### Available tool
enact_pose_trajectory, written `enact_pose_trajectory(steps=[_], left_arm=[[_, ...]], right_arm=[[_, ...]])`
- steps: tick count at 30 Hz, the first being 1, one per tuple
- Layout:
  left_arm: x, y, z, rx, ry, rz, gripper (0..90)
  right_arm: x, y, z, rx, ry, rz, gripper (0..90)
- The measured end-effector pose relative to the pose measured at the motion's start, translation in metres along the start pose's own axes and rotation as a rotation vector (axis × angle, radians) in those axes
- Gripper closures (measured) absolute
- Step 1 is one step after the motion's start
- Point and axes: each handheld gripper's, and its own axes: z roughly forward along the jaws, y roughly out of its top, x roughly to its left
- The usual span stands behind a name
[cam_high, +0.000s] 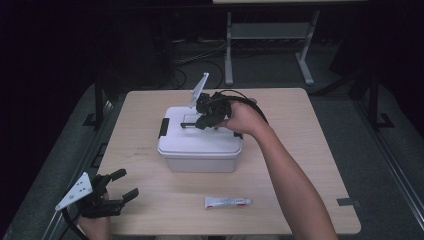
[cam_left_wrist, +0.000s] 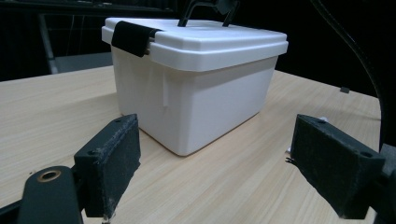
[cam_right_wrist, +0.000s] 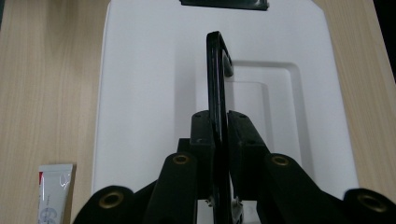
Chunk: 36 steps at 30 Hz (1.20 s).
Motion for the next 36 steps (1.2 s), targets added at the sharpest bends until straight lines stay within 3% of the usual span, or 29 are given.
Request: enact_pose_trajectory(steps=[18,36], left_arm=[[0.0,0.0,-0.001,-0.005,0.004,0.001,15.7],[0.0,0.0,-0.002,-0.007,0.007,0.004,15.7]], right_arm=[[0.004,-0.004,-0.006,-0.015,0.059,-0.024,83.3],[0.005,-0.005,-0.011,-0.019,0.054,-0.026,84.7]])
